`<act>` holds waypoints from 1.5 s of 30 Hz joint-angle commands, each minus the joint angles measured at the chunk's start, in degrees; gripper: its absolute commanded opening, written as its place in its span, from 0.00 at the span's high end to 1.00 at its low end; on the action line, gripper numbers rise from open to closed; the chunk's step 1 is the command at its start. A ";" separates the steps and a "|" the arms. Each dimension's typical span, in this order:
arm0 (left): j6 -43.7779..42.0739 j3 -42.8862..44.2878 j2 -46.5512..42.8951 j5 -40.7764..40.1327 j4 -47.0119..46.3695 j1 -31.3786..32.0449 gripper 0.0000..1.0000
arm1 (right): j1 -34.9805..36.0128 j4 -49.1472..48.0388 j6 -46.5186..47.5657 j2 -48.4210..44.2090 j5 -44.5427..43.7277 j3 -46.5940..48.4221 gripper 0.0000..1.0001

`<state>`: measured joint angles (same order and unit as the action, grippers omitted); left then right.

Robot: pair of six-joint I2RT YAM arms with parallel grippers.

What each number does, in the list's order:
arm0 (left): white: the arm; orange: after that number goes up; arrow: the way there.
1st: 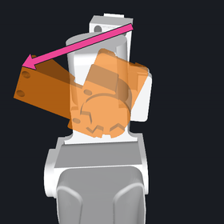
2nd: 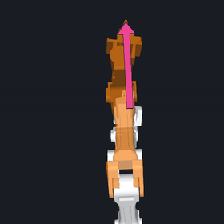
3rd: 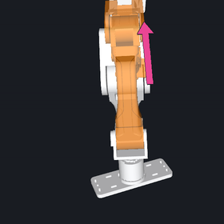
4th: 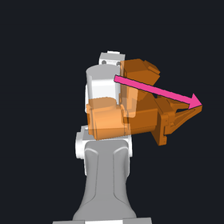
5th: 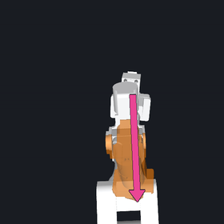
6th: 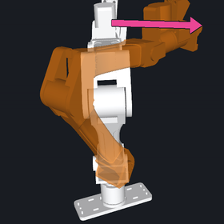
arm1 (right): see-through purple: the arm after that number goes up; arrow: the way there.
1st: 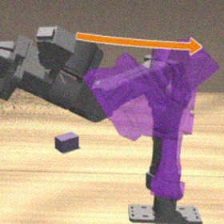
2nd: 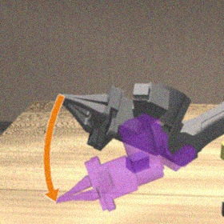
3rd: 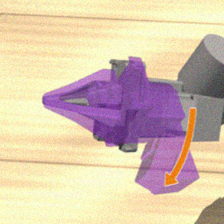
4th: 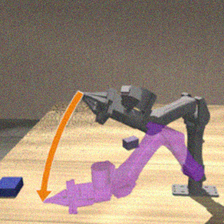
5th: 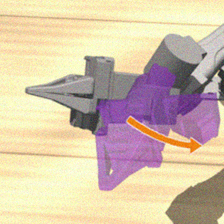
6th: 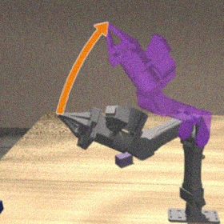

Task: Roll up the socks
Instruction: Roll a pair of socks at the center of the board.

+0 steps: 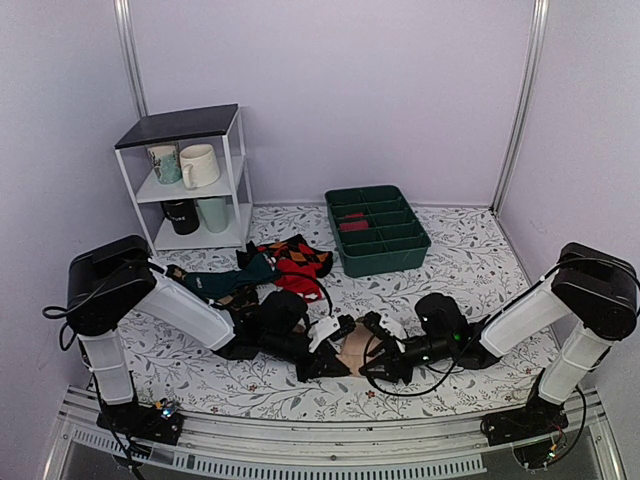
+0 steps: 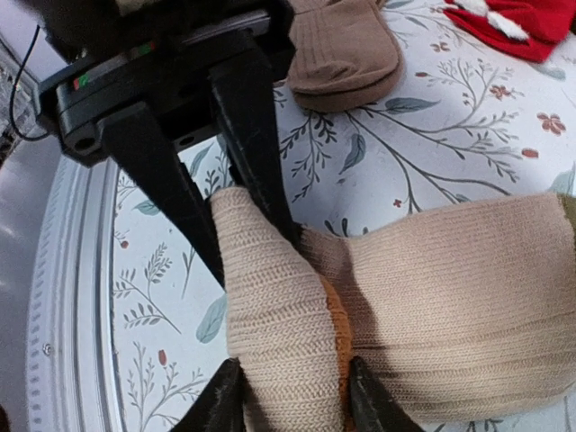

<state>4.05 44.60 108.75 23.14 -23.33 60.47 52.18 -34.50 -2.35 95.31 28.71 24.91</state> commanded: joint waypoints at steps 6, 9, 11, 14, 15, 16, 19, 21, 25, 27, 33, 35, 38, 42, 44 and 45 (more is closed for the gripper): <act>-0.17 -3.07 4.56 -7.93 14.88 0.23 0.99 | 0.30 8.82 -5.46 4.54 -0.32 2.67 0.86; -1.79 -3.75 -1.33 -12.31 11.22 0.63 0.60 | -0.75 9.11 -7.85 7.56 3.23 3.09 0.87; -4.48 -5.21 -5.36 -16.52 5.94 1.79 0.58 | -1.60 9.19 -10.08 9.44 5.43 3.14 0.87; -11.36 -10.26 -12.38 -20.93 -5.48 4.82 0.58 | -2.68 10.47 -13.10 10.79 7.60 3.00 0.88; -14.06 -12.25 -13.82 -20.92 -9.49 5.44 0.57 | -3.03 11.01 -13.90 10.85 8.32 2.77 0.87; -17.04 -14.29 -15.00 -20.56 -13.63 6.10 0.56 | -3.48 11.37 -14.79 10.80 9.13 2.54 0.87; -25.23 -19.63 -16.92 -19.51 -23.94 7.99 0.49 | -5.04 13.22 -16.44 10.63 11.22 2.39 0.87; -28.52 -21.86 -16.76 -19.10 -29.02 8.34 0.47 | -5.61 15.18 -16.92 10.31 12.34 2.90 0.87; -34.09 -21.02 -13.45 -18.08 -30.77 8.42 0.31 | -6.38 22.17 -15.81 9.82 13.39 5.23 0.87; -35.96 -20.14 -11.22 -19.35 -31.56 8.42 0.22 | -6.61 25.29 -14.23 9.89 13.22 6.54 0.87; -40.25 -16.80 -6.47 -18.66 -31.67 8.00 0.01 | -6.92 27.03 -13.12 10.48 14.25 8.02 0.87; -40.37 -15.45 -5.98 -16.17 -28.71 7.92 0.03 | -6.92 27.10 -13.20 10.75 14.26 8.20 0.87; -39.86 -14.30 -5.13 -14.50 -25.60 7.87 0.09 | -6.94 27.12 -13.04 10.99 14.10 8.06 0.87; -39.66 -12.79 -2.97 -15.02 -23.55 7.69 0.20 | -6.94 27.02 -12.96 11.43 14.36 8.13 0.88; -39.23 -11.33 -2.12 -15.37 -21.16 7.66 0.34 | -7.08 27.03 -12.87 11.35 14.52 8.14 0.88; -38.95 -10.81 -1.75 -15.71 -20.18 7.58 0.37 | -7.05 27.03 -12.81 11.28 14.61 8.14 0.88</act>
<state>-35.05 31.51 105.03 7.16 -48.93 68.25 45.04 -18.39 -15.68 102.89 46.48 35.24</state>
